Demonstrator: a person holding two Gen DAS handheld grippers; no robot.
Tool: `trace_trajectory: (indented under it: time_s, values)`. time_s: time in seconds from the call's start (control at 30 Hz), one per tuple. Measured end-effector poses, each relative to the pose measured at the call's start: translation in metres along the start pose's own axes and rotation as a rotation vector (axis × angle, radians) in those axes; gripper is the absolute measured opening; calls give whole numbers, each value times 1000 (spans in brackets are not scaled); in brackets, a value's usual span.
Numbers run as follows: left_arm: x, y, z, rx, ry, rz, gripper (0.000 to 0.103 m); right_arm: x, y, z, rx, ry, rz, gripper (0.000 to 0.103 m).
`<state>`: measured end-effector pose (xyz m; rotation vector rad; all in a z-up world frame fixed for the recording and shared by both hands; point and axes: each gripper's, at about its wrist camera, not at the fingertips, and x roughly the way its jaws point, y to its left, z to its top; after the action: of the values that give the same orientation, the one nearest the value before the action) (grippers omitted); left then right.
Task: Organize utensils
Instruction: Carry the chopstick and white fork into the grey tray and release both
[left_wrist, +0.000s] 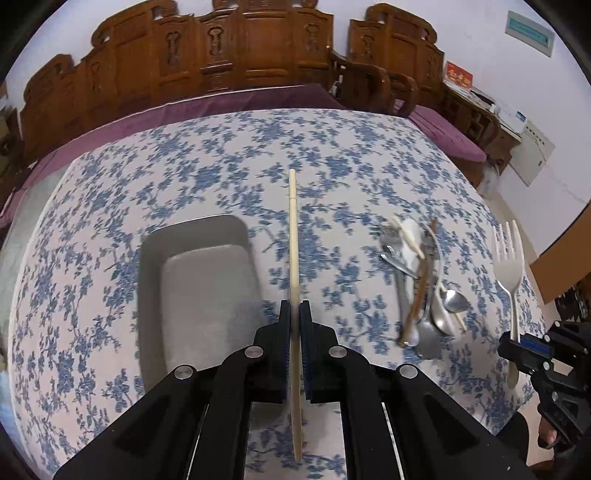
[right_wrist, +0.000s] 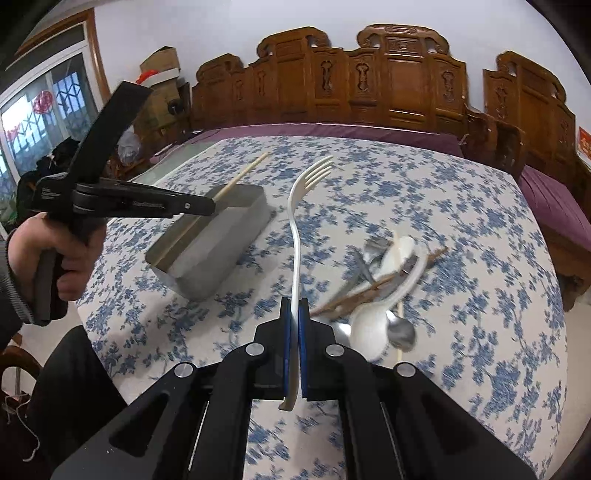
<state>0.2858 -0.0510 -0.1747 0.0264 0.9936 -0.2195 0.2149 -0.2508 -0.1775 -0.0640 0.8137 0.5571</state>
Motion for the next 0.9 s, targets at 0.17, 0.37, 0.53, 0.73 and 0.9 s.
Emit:
trace_trajectory:
  time_s: [0.17,0.37,0.53,0.73,0.9]
  values:
    - [6,26,-4,-23,7,21,4,17,28,19,-25,-1,33,5]
    - [18,56,-7,-44,25,36,4,42,57,38,-35,4,68,5]
    - [31,73,-9,-53,51,36,4,59,71,50,-26,7,77,5]
    - [43,83,-16,-38,79,29,4,73,80,57,-30,18,73,5]
    - [42,87,-18,-49,71,32,5,87,89,60,-43,39,64,5]
